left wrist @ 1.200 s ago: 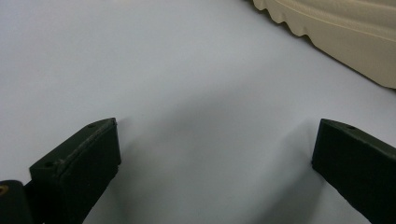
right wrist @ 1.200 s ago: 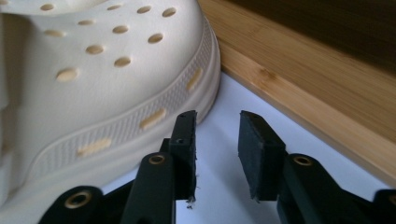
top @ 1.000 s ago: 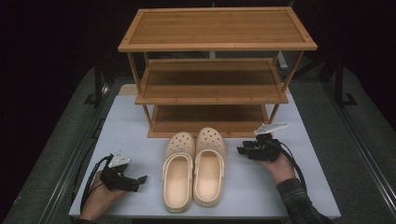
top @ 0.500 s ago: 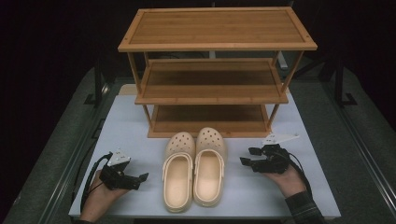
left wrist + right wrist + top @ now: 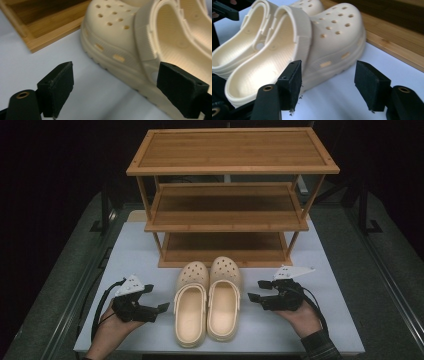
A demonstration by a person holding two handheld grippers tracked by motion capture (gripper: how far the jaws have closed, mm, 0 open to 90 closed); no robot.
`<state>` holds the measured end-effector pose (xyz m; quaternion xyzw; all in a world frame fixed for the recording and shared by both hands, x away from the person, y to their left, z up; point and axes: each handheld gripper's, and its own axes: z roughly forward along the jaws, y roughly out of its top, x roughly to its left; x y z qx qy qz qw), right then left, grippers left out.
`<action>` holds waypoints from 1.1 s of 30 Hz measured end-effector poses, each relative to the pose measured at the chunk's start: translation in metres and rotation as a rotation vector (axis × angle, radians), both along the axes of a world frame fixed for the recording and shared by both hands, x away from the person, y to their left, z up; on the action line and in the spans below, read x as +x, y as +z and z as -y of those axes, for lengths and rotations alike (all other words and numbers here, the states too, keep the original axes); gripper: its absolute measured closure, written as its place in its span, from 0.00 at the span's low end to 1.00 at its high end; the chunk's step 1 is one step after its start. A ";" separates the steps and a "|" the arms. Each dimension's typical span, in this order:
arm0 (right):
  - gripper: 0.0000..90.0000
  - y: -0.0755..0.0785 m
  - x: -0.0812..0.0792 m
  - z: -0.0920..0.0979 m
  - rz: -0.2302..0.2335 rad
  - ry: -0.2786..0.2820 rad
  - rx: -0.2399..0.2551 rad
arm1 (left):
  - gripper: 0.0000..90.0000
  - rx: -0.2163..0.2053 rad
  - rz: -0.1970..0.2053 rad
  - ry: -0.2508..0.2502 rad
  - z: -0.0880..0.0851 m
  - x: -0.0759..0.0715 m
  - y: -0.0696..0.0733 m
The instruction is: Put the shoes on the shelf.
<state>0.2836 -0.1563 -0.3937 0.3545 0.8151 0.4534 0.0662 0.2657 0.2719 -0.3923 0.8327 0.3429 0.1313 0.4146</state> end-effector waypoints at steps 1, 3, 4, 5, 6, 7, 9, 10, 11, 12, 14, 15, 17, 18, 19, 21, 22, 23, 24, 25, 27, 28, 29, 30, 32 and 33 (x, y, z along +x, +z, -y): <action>0.42 0.000 0.000 -0.003 0.000 0.003 0.002 | 0.16 -0.002 0.000 -0.004 0.002 0.001 0.001; 0.42 0.000 0.000 -0.007 0.003 0.008 0.000 | 0.16 -0.010 -0.002 -0.015 0.008 0.002 0.003; 0.42 0.000 0.000 -0.010 0.004 0.013 0.002 | 0.17 -0.004 0.000 -0.025 0.011 0.004 0.004; 0.42 0.000 0.001 -0.012 0.004 0.016 0.004 | 0.17 -0.006 0.002 -0.027 0.013 0.004 0.004; 0.42 0.000 0.001 -0.014 0.005 0.019 0.004 | 0.17 -0.003 0.001 -0.033 0.016 0.005 0.005; 0.42 0.001 0.001 -0.017 0.007 0.020 0.005 | 0.17 -0.004 0.001 -0.039 0.019 0.006 0.005; 0.42 0.001 0.002 -0.022 0.010 0.028 0.005 | 0.17 0.004 -0.002 -0.051 0.026 0.009 0.004; 0.42 0.000 0.003 -0.026 0.010 0.030 0.003 | 0.17 0.009 -0.004 -0.054 0.029 0.010 0.004; 0.42 0.000 0.004 -0.028 0.010 0.031 0.003 | 0.17 0.012 -0.006 -0.057 0.031 0.010 0.003; 0.42 0.000 0.004 -0.030 0.010 0.032 0.000 | 0.17 0.018 -0.008 -0.061 0.034 0.012 0.002; 0.42 -0.002 0.006 -0.034 0.011 0.033 -0.003 | 0.18 0.027 -0.013 -0.063 0.038 0.015 -0.001; 0.42 -0.003 0.007 -0.036 0.009 0.031 -0.004 | 0.18 0.029 -0.014 -0.063 0.040 0.016 -0.002; 0.42 -0.004 0.009 -0.041 0.008 0.033 -0.010 | 0.22 0.036 -0.017 -0.064 0.044 0.019 -0.004; 0.42 -0.005 0.009 -0.043 0.011 0.032 -0.013 | 0.22 0.047 -0.017 -0.065 0.044 0.020 -0.005; 0.42 -0.006 0.010 -0.044 0.006 0.030 -0.015 | 0.22 0.053 -0.020 -0.062 0.046 0.021 -0.006; 0.42 -0.008 0.011 -0.047 0.005 0.030 -0.023 | 0.25 0.060 -0.025 -0.058 0.049 0.022 -0.007; 0.42 -0.009 0.012 -0.049 0.003 0.029 -0.029 | 0.26 0.069 -0.028 -0.057 0.050 0.022 -0.008; 0.42 -0.010 0.012 -0.050 0.004 0.031 -0.041 | 0.27 0.072 -0.029 -0.058 0.051 0.023 -0.009; 0.42 -0.011 0.012 -0.052 0.004 0.031 -0.054 | 0.28 0.078 -0.029 -0.059 0.051 0.023 -0.010; 0.42 -0.012 0.012 -0.053 0.000 0.032 -0.059 | 0.32 0.086 -0.029 -0.055 0.052 0.023 -0.010; 0.42 -0.014 0.013 -0.054 0.000 0.028 -0.072 | 0.36 0.083 -0.030 -0.053 0.052 0.023 -0.011; 0.43 -0.014 0.013 -0.054 -0.001 0.027 -0.067 | 0.37 0.086 -0.028 -0.053 0.052 0.022 -0.011; 0.44 -0.014 0.013 -0.053 -0.001 0.028 -0.068 | 0.38 0.086 -0.027 -0.047 0.053 0.022 -0.010; 0.45 -0.014 0.013 -0.053 -0.002 0.027 -0.068 | 0.40 0.088 -0.026 -0.046 0.053 0.022 -0.010; 0.47 -0.014 0.013 -0.053 -0.003 0.025 -0.068 | 0.42 0.096 -0.024 -0.041 0.054 0.020 -0.009; 0.48 -0.014 0.012 -0.053 -0.002 0.025 -0.070 | 0.43 0.099 -0.024 -0.038 0.054 0.020 -0.008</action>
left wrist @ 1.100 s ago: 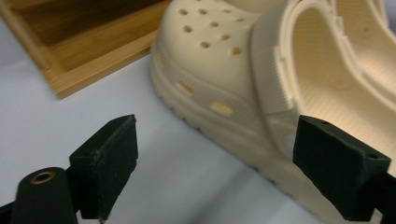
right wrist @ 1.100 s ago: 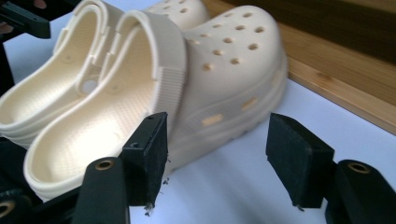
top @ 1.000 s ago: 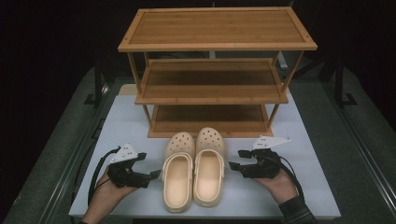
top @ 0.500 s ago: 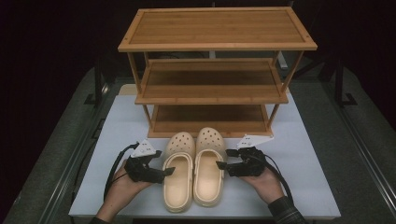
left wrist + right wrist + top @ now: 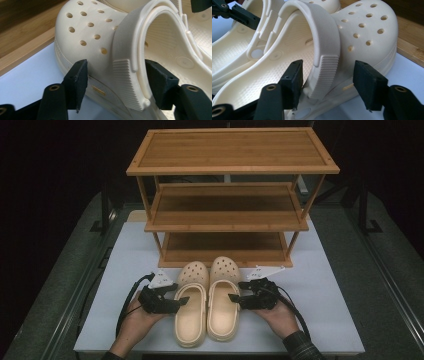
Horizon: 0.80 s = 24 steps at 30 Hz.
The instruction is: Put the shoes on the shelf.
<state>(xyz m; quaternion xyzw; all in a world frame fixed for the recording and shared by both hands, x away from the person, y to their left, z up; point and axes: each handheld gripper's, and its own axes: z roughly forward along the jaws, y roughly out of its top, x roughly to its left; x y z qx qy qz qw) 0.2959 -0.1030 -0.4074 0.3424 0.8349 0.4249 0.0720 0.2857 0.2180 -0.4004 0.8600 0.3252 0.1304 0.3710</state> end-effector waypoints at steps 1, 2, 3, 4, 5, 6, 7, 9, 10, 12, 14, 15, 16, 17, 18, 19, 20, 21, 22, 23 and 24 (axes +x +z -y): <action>0.49 0.000 0.000 0.000 0.000 -0.001 0.001 | 0.45 0.004 0.003 0.000 0.000 -0.001 0.001; 0.51 0.001 -0.001 0.000 -0.001 -0.001 0.002 | 0.48 0.011 0.010 0.003 -0.001 -0.002 0.002; 0.53 0.001 -0.001 0.001 -0.002 -0.001 0.004 | 0.51 0.016 0.016 0.005 -0.001 -0.002 0.003; 0.54 0.002 -0.002 0.001 -0.001 0.000 0.004 | 0.53 0.025 0.023 0.008 -0.001 -0.003 0.004; 0.56 0.002 -0.002 0.001 0.000 -0.003 0.000 | 0.57 0.032 0.028 0.017 -0.002 -0.003 0.005; 0.58 0.003 -0.003 0.001 0.003 -0.005 -0.002 | 0.60 0.036 0.034 0.020 -0.003 -0.003 0.006; 0.60 0.004 -0.003 0.002 0.007 -0.005 -0.004 | 0.64 0.035 0.037 0.025 -0.003 -0.004 0.006; 0.63 0.005 -0.004 0.002 0.011 -0.009 -0.006 | 0.68 0.041 0.040 0.038 -0.005 -0.003 0.008; 0.65 0.005 -0.004 0.003 0.015 -0.011 -0.007 | 0.70 0.043 0.044 0.048 -0.006 -0.004 0.008; 0.71 0.006 -0.005 0.003 0.030 -0.019 -0.017 | 0.74 0.053 0.051 0.060 -0.008 -0.004 0.009; 0.75 0.008 -0.006 0.005 0.044 -0.037 -0.025 | 0.77 0.058 0.059 0.076 -0.009 -0.004 0.010; 0.76 0.009 -0.006 0.006 0.043 -0.041 -0.025 | 0.79 0.060 0.063 0.078 -0.009 -0.004 0.010; 0.77 0.009 -0.006 0.007 0.041 -0.045 -0.025 | 0.79 0.055 0.061 0.083 -0.010 -0.004 0.010; 0.79 0.009 -0.006 0.009 0.041 -0.050 -0.019 | 0.80 0.055 0.064 0.084 -0.010 -0.004 0.010; 0.80 0.010 -0.006 0.010 0.043 -0.053 -0.022 | 0.80 0.059 0.066 0.084 -0.010 -0.004 0.010; 0.81 0.010 -0.006 0.010 0.045 -0.061 -0.026 | 0.80 0.062 0.072 0.089 -0.010 -0.004 0.010; 0.82 0.010 -0.006 0.011 0.049 -0.064 -0.026 | 0.81 0.067 0.075 0.092 -0.009 -0.004 0.010; 0.83 0.011 -0.006 0.012 0.052 -0.068 -0.028 | 0.81 0.068 0.077 0.093 -0.009 -0.005 0.010; 0.83 0.011 -0.006 0.013 0.057 -0.071 -0.029 | 0.82 0.070 0.078 0.095 -0.009 -0.005 0.011; 0.84 0.011 -0.006 0.013 0.062 -0.077 -0.031 | 0.82 0.072 0.080 0.099 -0.010 -0.004 0.011; 0.85 0.012 -0.006 0.014 0.069 -0.078 -0.035 | 0.83 0.073 0.081 0.103 -0.010 -0.004 0.011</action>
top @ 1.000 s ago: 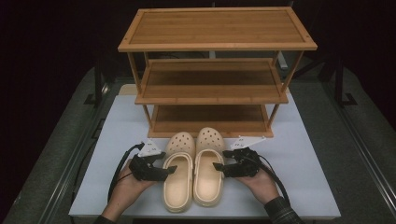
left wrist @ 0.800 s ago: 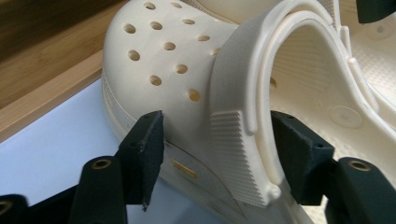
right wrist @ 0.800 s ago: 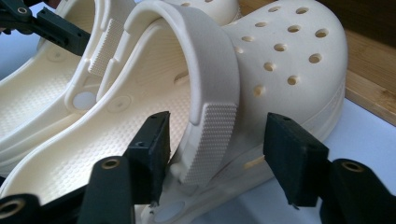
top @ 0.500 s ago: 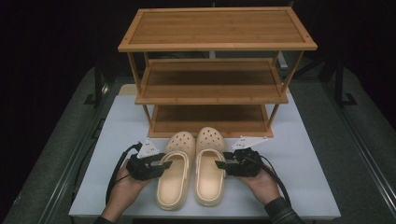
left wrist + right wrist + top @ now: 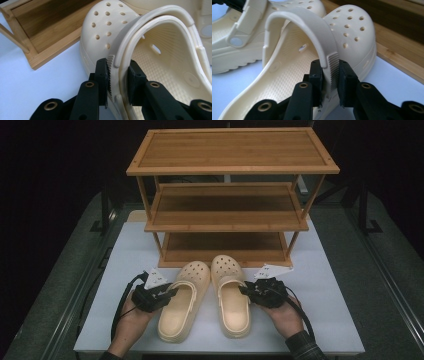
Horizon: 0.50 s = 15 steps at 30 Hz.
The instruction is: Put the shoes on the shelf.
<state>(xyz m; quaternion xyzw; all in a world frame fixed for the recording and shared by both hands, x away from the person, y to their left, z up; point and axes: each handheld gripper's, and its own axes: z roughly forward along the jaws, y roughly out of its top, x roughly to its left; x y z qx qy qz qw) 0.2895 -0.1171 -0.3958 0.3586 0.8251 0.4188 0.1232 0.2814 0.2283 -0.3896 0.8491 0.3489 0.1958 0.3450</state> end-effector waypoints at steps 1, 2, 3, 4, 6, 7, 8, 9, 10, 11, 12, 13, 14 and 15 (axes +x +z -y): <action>0.85 0.001 0.000 0.001 0.006 -0.007 -0.004 | 0.83 -0.001 0.002 0.002 0.000 0.000 0.000; 0.86 0.001 -0.001 0.001 0.013 -0.013 -0.008 | 0.83 -0.002 0.007 0.006 -0.001 0.000 0.000; 0.86 0.001 -0.001 0.002 0.020 -0.016 -0.010 | 0.84 0.001 0.015 0.009 -0.001 0.000 0.001; 0.86 0.002 -0.001 0.003 0.025 -0.019 -0.009 | 0.84 -0.002 0.021 0.013 -0.002 -0.001 0.002; 0.87 0.004 -0.001 0.004 0.040 -0.026 -0.021 | 0.84 -0.002 0.031 0.015 -0.002 -0.001 0.004; 0.87 0.004 -0.001 0.005 0.047 -0.028 -0.027 | 0.85 0.000 0.033 0.014 -0.003 -0.001 0.005; 0.87 0.005 -0.002 0.005 0.046 -0.030 -0.025 | 0.85 -0.003 0.038 0.016 -0.003 -0.002 0.006; 0.87 0.006 -0.001 0.007 0.049 -0.030 -0.027 | 0.85 -0.004 0.039 0.015 -0.003 -0.002 0.007; 0.87 0.007 -0.001 0.007 0.052 -0.031 -0.029 | 0.85 -0.004 0.044 0.015 -0.003 -0.002 0.007; 0.87 0.007 -0.001 0.009 0.053 -0.035 -0.026 | 0.85 -0.006 0.046 0.018 -0.004 -0.002 0.008; 0.87 0.008 -0.001 0.011 0.052 -0.036 -0.022 | 0.85 -0.004 0.048 0.014 -0.004 -0.002 0.010; 0.87 0.010 -0.001 0.012 0.056 -0.038 -0.021 | 0.85 -0.010 0.054 0.017 -0.004 -0.002 0.010; 0.88 0.010 -0.001 0.014 0.057 -0.041 -0.015 | 0.85 -0.015 0.063 0.019 -0.004 -0.003 0.012; 0.88 0.012 -0.001 0.016 0.059 -0.042 -0.006 | 0.85 -0.021 0.067 0.020 -0.005 -0.003 0.014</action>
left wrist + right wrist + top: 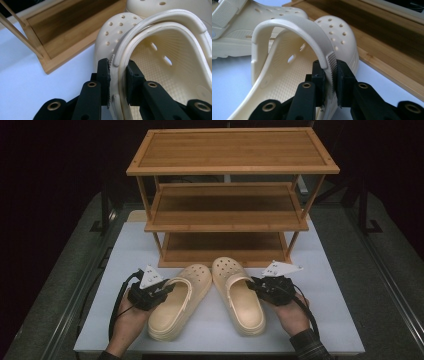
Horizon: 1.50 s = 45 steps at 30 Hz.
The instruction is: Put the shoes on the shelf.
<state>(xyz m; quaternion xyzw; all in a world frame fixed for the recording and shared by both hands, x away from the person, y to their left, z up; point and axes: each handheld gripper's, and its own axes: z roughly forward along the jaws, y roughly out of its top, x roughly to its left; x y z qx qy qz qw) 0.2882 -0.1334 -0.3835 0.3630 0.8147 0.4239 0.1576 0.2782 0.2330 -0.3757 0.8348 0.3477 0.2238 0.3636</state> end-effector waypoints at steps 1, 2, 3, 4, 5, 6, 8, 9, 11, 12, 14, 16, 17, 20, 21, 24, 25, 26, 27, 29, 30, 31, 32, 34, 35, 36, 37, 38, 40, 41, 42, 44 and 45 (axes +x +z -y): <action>0.88 0.001 0.000 0.001 0.003 -0.004 -0.001 | 0.85 -0.006 0.008 -0.002 -0.001 0.000 0.003; 0.88 0.003 0.000 0.004 0.005 -0.004 0.003 | 0.85 -0.015 0.011 0.003 -0.001 -0.001 0.004; 0.88 0.004 0.000 0.005 0.008 -0.004 0.006 | 0.85 -0.015 0.020 -0.002 -0.001 0.000 0.007; 0.88 0.006 0.000 0.008 0.012 -0.007 0.004 | 0.85 -0.021 0.021 0.002 -0.001 0.001 0.008; 0.88 0.007 0.000 0.010 0.015 -0.010 0.005 | 0.85 -0.021 0.025 0.002 -0.001 0.002 0.010; 0.88 0.009 0.001 0.012 0.016 -0.012 0.008 | 0.85 -0.021 0.028 0.000 0.000 0.003 0.011; 0.88 0.011 0.002 0.016 0.021 -0.020 0.012 | 0.85 -0.032 0.031 0.001 0.002 0.007 0.013; 0.88 0.013 0.003 0.019 0.029 -0.027 0.010 | 0.85 -0.033 0.032 -0.003 0.004 0.010 0.014; 0.88 0.017 0.006 0.024 0.034 -0.039 0.011 | 0.85 -0.031 0.036 -0.004 0.007 0.014 0.015; 0.88 0.018 0.008 0.027 0.037 -0.046 0.014 | 0.85 -0.032 0.041 -0.004 0.010 0.017 0.015; 0.88 0.021 0.012 0.031 0.042 -0.050 0.017 | 0.85 -0.026 0.042 -0.012 0.014 0.023 0.017; 0.88 0.024 0.018 0.035 0.047 -0.056 0.020 | 0.85 -0.033 0.041 -0.013 0.019 0.031 0.018; 0.88 0.025 0.021 0.037 0.048 -0.057 0.023 | 0.85 -0.038 0.045 -0.012 0.023 0.035 0.018; 0.88 0.027 0.032 0.040 0.047 -0.066 0.023 | 0.85 -0.033 0.057 -0.013 0.032 0.046 0.019; 0.88 0.027 0.035 0.041 0.049 -0.068 0.022 | 0.85 -0.032 0.063 -0.009 0.035 0.051 0.018; 0.88 0.027 0.047 0.040 0.053 -0.073 0.011 | 0.85 -0.032 0.075 0.004 0.043 0.063 0.016; 0.88 0.027 0.051 0.039 0.055 -0.079 0.009 | 0.85 -0.031 0.081 0.014 0.048 0.067 0.014; 0.88 0.026 0.056 0.039 0.059 -0.084 0.004 | 0.85 -0.019 0.090 0.017 0.050 0.071 0.013; 0.88 0.026 0.060 0.038 0.063 -0.092 0.004 | 0.85 -0.020 0.095 0.025 0.053 0.074 0.012; 0.88 0.025 0.068 0.037 0.066 -0.100 0.001 | 0.85 -0.009 0.105 0.037 0.057 0.081 0.010; 0.88 0.025 0.070 0.036 0.071 -0.105 0.001 | 0.85 0.000 0.110 0.041 0.059 0.085 0.009; 0.88 0.024 0.074 0.035 0.071 -0.110 0.000 | 0.85 -0.003 0.116 0.053 0.062 0.089 0.007; 0.88 0.023 0.079 0.034 0.075 -0.115 -0.003 | 0.85 -0.002 0.119 0.058 0.063 0.092 0.006; 0.88 0.021 0.085 0.032 0.085 -0.129 0.002 | 0.85 -0.008 0.130 0.081 0.067 0.098 0.003; 0.88 0.020 0.087 0.032 0.088 -0.131 0.000 | 0.85 -0.007 0.133 0.091 0.068 0.102 0.002; 0.88 0.018 0.090 0.031 0.090 -0.140 0.010 | 0.85 -0.003 0.140 0.101 0.070 0.105 0.001; 0.88 0.016 0.093 0.031 0.088 -0.146 0.015 | 0.85 0.003 0.144 0.107 0.072 0.107 -0.001; 0.88 0.014 0.095 0.031 0.086 -0.148 0.018 | 0.85 0.005 0.149 0.111 0.073 0.109 -0.002; 0.88 0.010 0.099 0.031 0.080 -0.159 0.017 | 0.85 0.020 0.158 0.122 0.077 0.111 -0.006; 0.88 0.008 0.100 0.031 0.078 -0.161 0.016 | 0.85 0.020 0.159 0.127 0.078 0.113 -0.007; 0.88 0.006 0.102 0.030 0.077 -0.165 0.012 | 0.85 0.032 0.159 0.133 0.080 0.113 -0.009; 0.88 0.003 0.104 0.028 0.074 -0.178 0.015 | 0.85 0.026 0.154 0.135 0.082 0.115 -0.012; 0.88 0.003 0.105 0.027 0.075 -0.179 0.015 | 0.85 0.030 0.159 0.140 0.084 0.115 -0.014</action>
